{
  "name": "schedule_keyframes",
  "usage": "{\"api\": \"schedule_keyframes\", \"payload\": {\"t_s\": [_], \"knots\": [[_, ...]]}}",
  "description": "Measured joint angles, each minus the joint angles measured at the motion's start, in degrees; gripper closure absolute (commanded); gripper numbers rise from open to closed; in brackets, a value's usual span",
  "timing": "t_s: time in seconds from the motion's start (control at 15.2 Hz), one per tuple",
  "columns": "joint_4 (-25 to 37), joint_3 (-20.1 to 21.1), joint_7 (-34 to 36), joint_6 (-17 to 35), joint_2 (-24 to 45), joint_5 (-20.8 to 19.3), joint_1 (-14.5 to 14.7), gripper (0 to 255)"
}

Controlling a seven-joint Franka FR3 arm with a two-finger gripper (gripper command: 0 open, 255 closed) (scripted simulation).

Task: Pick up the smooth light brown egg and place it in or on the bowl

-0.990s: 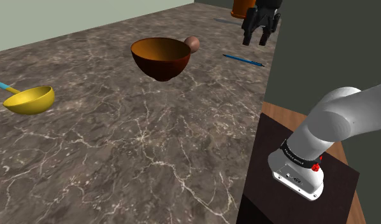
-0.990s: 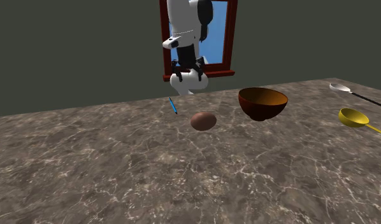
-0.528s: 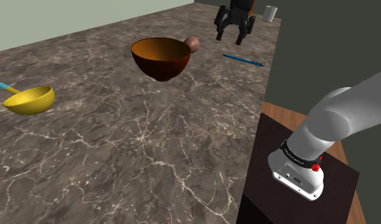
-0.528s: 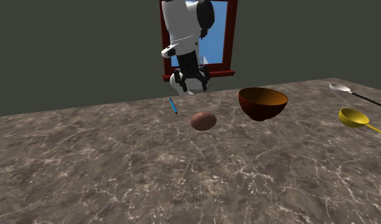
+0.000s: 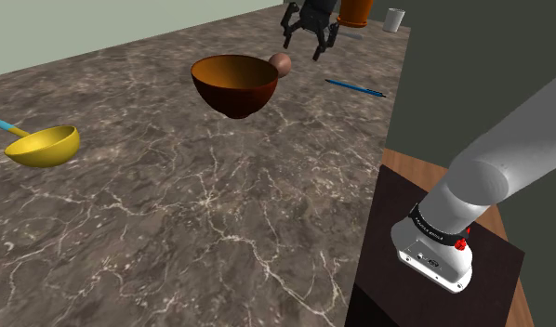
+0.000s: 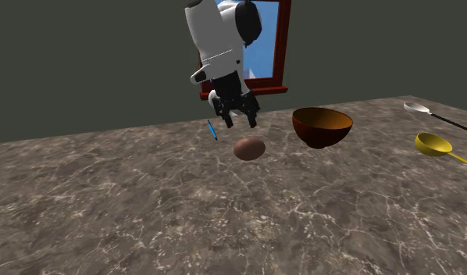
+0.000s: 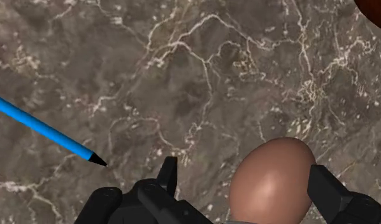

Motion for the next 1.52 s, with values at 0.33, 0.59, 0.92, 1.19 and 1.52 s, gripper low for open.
{"api": "schedule_keyframes", "payload": {"t_s": [0.33, 0.59, 0.92, 1.19, 1.52], "knots": [[6.53, -0.24, 4.98, 3.99, 8.29, 2.51, -0.53, 0], [4.70, 0.09, 5.07, 7.07, 9.22, 3.11, -0.23, 0], [3.03, 0.59, 5.02, 9.59, 9.87, 3.41, 0.24, 0], [2.93, 0.61, 4.99, 9.76, 9.92, 3.43, 0.25, 0], [2.98, 0.58, 5.00, 9.78, 9.90, 3.43, 0.24, 255]]}}
